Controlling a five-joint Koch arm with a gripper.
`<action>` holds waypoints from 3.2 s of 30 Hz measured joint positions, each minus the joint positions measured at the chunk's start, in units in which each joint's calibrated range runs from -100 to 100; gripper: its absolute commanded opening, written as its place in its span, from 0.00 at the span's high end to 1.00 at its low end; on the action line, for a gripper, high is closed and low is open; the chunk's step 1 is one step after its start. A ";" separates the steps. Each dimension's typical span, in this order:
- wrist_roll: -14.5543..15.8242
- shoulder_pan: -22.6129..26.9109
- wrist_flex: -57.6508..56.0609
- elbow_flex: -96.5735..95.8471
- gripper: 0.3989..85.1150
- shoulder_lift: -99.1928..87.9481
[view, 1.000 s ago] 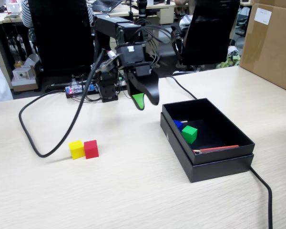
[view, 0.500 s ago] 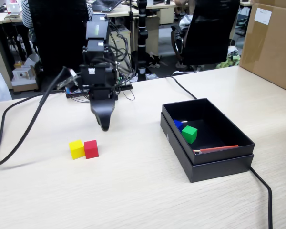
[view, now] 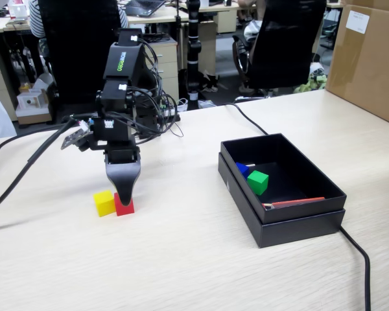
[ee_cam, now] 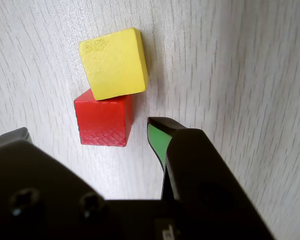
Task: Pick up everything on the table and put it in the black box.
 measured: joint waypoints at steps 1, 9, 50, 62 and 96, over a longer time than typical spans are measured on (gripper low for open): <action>-0.15 -0.05 0.00 0.09 0.48 0.39; -1.03 -0.39 0.00 1.83 0.67 5.83; 4.25 23.20 1.70 12.23 0.94 -8.67; 4.59 24.62 1.78 18.80 0.94 8.03; -1.56 2.44 1.70 -5.02 0.45 -23.43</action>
